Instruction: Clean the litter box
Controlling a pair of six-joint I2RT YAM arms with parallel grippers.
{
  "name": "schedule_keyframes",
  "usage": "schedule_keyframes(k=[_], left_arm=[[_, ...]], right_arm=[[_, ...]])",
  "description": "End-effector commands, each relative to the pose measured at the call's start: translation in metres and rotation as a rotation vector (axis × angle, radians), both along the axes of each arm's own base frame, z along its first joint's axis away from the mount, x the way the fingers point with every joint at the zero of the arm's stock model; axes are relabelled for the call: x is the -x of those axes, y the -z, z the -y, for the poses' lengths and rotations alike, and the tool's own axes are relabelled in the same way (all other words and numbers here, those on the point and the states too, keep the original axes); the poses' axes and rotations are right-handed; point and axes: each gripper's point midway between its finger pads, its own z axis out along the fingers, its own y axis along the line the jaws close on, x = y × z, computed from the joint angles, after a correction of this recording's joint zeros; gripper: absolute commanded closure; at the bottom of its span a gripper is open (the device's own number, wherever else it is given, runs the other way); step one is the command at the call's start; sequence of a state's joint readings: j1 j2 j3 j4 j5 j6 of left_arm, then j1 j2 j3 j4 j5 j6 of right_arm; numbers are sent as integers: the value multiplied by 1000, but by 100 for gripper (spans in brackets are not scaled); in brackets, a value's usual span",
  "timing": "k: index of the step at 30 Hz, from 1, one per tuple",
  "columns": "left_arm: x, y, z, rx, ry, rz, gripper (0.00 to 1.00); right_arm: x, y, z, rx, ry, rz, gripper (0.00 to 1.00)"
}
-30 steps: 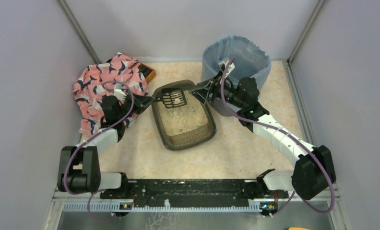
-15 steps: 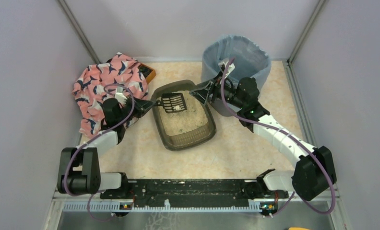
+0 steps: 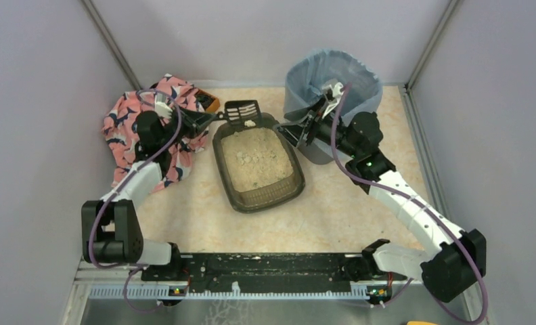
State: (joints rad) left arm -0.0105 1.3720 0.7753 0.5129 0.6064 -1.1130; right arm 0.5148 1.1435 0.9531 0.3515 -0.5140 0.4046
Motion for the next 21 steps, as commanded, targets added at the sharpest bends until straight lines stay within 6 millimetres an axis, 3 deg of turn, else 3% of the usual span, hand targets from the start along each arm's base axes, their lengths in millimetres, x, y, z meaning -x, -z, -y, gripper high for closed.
schedule_keyframes(k=[1, 6, 9, 15, 21], left_arm=[[-24, -34, -2, 31, -11, 5, 100], [-49, -71, 5, 76, -30, 49, 100], [-63, -98, 17, 86, -25, 101, 100], [-86, -149, 58, 36, 4, 244, 100], [-113, -177, 101, -24, 45, 340, 100]], right_arm=[[22, -80, 19, -99, 32, 157, 36], [25, -99, 43, -143, 122, 179, 36], [15, -101, 65, -175, 257, 161, 37], [-7, -76, 91, -149, 425, 70, 38], [-20, -50, 115, -131, 571, 19, 41]])
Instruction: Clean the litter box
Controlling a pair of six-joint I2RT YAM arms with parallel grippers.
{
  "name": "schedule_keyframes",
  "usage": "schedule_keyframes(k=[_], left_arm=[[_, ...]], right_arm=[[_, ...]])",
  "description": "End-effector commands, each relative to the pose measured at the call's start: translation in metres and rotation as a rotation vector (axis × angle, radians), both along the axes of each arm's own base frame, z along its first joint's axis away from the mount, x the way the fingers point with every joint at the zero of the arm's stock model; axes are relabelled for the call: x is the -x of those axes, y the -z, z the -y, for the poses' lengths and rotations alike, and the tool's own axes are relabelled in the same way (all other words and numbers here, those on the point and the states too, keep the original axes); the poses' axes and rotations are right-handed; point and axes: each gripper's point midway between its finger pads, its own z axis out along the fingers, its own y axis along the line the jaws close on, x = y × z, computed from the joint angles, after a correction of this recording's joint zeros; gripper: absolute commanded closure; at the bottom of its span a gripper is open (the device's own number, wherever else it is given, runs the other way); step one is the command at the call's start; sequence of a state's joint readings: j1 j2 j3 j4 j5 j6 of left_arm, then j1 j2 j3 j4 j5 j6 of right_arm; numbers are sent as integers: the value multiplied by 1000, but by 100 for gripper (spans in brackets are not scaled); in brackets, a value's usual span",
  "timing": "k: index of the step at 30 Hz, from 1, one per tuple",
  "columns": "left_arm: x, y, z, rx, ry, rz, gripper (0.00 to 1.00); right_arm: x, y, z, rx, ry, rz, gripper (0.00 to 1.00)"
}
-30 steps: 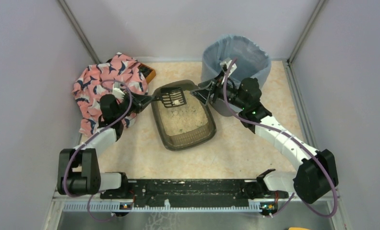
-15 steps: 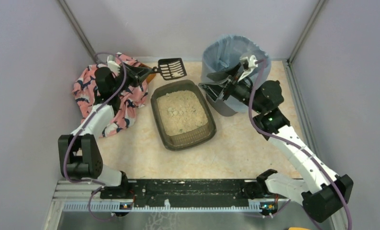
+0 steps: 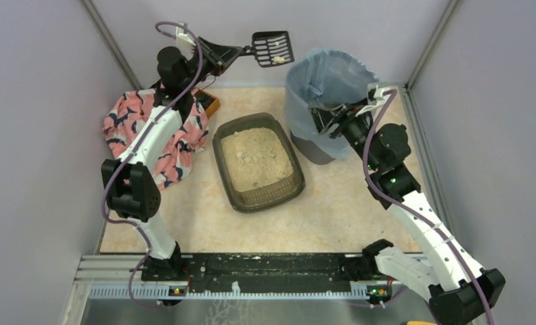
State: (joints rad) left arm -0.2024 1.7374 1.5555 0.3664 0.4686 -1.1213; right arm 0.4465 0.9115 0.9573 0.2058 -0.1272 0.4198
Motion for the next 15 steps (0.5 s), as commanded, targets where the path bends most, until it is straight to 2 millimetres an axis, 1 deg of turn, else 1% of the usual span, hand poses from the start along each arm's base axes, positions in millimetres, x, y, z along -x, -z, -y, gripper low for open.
schedule_keyframes(k=[1, 4, 6, 7, 9, 11, 13, 15], left_arm=[[-19, -23, 29, -81, -6, 126, 100], [-21, -30, 63, -192, 73, 313, 100], [-18, -22, 87, -297, 155, 429, 100], [-18, -16, 94, -346, 173, 474, 100], [-19, 1, 104, -434, 178, 548, 100], [-16, 11, 110, -522, 170, 641, 100], [-7, 15, 115, -593, 152, 758, 100], [5, 13, 118, -641, 116, 862, 100]], right_arm=[[-9, 7, 25, -7, 135, -25, 41], [-11, 16, 27, 14, 145, -35, 41], [-14, 22, 35, 13, 196, -46, 41], [-15, 24, 38, 11, 210, -47, 41], [-15, 27, 43, 10, 235, -49, 41], [-15, 27, 47, 8, 255, -45, 41], [-15, 28, 51, 7, 272, -38, 41], [-16, 30, 53, 13, 285, -37, 41]])
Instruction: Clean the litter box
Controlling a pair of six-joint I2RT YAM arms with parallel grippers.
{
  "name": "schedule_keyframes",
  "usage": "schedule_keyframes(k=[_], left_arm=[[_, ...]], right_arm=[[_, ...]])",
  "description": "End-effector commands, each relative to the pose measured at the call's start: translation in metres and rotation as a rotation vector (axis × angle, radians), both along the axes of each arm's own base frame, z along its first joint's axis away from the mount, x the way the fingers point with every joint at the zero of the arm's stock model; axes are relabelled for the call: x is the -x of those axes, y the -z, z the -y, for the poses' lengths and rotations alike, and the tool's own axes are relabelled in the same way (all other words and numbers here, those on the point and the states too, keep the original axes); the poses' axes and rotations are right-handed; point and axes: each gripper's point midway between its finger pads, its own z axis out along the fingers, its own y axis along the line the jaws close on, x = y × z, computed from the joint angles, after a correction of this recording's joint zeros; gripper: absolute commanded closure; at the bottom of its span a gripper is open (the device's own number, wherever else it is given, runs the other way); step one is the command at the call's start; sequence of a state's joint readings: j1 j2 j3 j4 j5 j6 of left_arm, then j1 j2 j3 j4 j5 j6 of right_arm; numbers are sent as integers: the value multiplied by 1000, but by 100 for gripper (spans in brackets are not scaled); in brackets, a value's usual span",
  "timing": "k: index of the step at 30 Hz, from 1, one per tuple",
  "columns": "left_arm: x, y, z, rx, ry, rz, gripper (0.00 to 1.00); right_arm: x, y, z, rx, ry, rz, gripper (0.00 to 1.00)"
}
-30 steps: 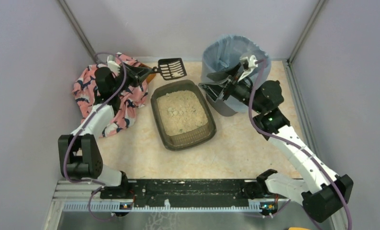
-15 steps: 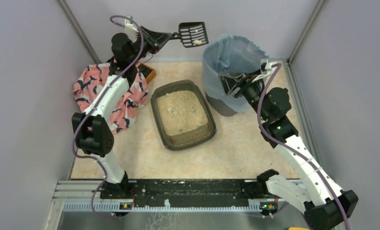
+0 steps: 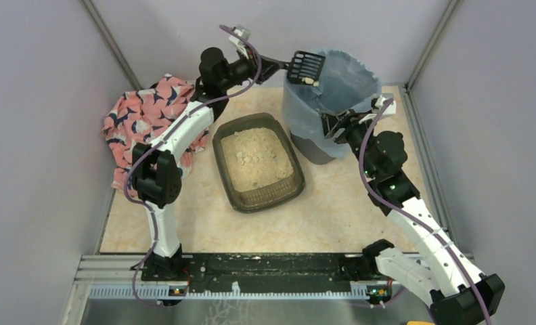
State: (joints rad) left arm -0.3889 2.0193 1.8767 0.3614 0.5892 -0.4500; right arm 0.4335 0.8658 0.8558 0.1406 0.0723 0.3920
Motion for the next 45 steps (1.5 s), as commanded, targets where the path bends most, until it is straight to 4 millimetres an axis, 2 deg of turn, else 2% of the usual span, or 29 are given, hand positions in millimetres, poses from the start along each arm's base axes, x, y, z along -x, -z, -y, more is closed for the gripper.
schedule_keyframes(k=[1, 6, 11, 15, 17, 20, 23, 26, 29, 32, 38, 42, 45], left_arm=[[23, -14, 4, -161, -40, 380, 100], [53, -26, 27, -237, -43, 527, 100], [80, -43, 40, -189, 12, 581, 100], [83, -65, 40, -128, -11, 563, 100], [76, -82, 27, -68, -104, 506, 100], [61, -105, -7, 2, -295, 409, 100], [69, -127, -47, 101, -370, 355, 100], [73, -131, -88, 143, -446, 265, 100], [78, -110, -116, 93, -554, 186, 100], [91, -67, -139, 43, -627, 98, 100], [118, 39, -144, -60, -590, -162, 100], [136, 81, -160, -70, -639, -262, 100], [139, 111, -168, -148, -673, -327, 100]], right_arm=[[0, -19, 18, -14, 75, 76, 41], [-6, -9, 16, -14, 75, 55, 41], [-9, -1, 11, -23, 60, 43, 41], [-10, 2, 8, -32, 48, 39, 42], [-10, 4, 8, -30, 47, 35, 42], [-9, 5, 11, -26, 56, 33, 42], [-9, 8, 12, -17, 61, 31, 42], [-13, 14, 8, -10, 51, 16, 41], [-15, 19, 2, -21, 26, 8, 41], [-19, 24, -5, -30, 1, 0, 41], [-23, 33, -16, -42, -47, -33, 41], [-26, 40, -19, -48, -53, -49, 41], [-25, 44, -24, -53, -83, -60, 41]])
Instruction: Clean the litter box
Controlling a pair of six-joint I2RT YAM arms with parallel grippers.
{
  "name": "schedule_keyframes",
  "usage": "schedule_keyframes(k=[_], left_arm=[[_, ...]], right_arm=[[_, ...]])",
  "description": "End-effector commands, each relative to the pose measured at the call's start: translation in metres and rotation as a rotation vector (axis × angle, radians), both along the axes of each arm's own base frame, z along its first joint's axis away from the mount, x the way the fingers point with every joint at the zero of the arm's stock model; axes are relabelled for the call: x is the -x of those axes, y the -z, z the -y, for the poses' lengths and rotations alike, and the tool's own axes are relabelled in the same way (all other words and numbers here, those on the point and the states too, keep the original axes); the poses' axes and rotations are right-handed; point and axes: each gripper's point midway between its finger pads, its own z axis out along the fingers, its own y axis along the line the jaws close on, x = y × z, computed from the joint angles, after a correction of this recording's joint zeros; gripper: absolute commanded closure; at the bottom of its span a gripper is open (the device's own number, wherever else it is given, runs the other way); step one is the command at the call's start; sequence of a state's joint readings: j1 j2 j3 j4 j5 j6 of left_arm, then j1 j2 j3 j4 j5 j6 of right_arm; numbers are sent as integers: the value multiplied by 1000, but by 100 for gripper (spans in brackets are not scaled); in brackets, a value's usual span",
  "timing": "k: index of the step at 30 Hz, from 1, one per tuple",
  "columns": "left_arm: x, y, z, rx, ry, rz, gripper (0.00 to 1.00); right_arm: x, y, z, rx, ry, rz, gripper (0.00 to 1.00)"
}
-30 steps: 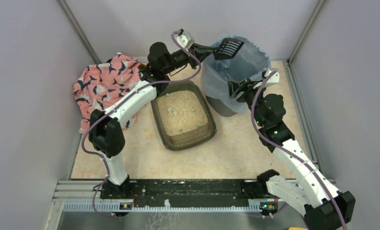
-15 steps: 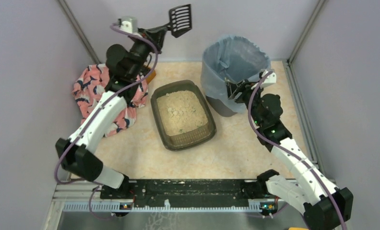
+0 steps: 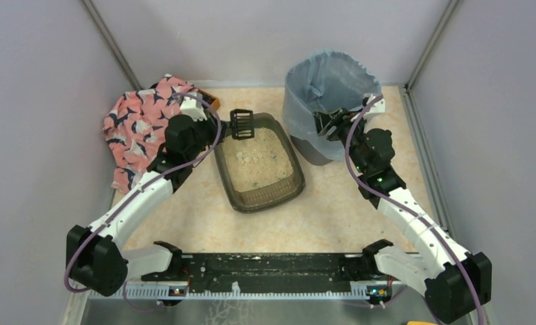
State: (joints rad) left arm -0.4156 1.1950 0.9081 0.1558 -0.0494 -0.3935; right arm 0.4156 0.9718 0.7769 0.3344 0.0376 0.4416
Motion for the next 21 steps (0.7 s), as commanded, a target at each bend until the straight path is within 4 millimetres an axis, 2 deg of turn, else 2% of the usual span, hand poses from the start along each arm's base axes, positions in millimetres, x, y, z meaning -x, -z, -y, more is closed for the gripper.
schedule_keyframes(k=[1, 6, 11, 14, 18, 21], left_arm=[[8, 14, -14, -20, -68, -66, 100], [0, 65, -25, -137, -125, -193, 100], [6, 107, -16, -213, -66, -370, 100], [17, 134, -10, -241, -24, -486, 100], [26, 146, 11, -213, 92, -544, 100], [26, 149, 25, -178, 156, -565, 100]], right_arm=[[0, 19, -12, -9, -66, -52, 41], [0, 24, -16, -20, -83, -65, 41], [1, 26, -14, -11, -74, -73, 41], [2, 26, -14, -15, -81, -69, 41], [1, 29, -14, -18, -81, -75, 41], [1, 32, -16, -19, -84, -78, 41]])
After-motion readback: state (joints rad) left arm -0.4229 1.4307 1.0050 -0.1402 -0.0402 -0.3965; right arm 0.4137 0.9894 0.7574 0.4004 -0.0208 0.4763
